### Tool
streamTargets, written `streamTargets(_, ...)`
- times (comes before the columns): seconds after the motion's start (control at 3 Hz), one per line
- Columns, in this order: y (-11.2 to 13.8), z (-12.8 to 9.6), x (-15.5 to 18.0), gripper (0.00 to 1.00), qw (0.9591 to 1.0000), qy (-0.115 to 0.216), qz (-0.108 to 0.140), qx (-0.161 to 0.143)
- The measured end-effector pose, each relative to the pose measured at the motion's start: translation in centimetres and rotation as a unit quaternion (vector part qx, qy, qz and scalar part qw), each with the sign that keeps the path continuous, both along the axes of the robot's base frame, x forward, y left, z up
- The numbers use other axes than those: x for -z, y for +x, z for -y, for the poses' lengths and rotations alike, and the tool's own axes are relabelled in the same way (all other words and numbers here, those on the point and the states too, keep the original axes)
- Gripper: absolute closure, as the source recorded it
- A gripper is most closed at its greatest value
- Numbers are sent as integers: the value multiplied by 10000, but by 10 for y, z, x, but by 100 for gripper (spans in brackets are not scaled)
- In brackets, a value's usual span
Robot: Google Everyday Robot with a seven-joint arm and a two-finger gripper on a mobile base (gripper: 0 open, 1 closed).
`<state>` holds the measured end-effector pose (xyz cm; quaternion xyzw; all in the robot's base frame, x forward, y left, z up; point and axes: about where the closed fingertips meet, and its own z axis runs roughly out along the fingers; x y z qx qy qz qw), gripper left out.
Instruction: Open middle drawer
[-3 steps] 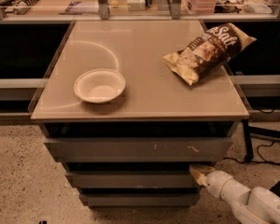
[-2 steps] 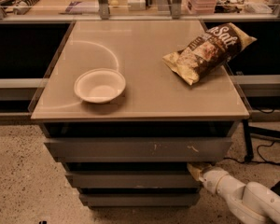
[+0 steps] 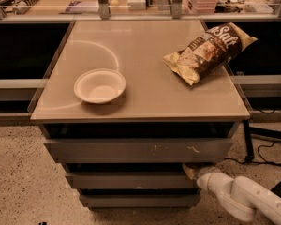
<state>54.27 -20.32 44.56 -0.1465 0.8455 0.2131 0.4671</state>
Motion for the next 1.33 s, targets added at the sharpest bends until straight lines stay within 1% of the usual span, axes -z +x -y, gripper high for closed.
streamTargets(0.33,0,-9,5,100,9995,-295,-41,-82)
streamTargets(0.67,-11,-32,13,100,9947,-917,-24,-455)
streamTargets(1.0,-11,-32,7,100,9947,-917,-26,-455)
streamTargets(1.33,-21,-30,12,100,9907,-1233,-224,-522)
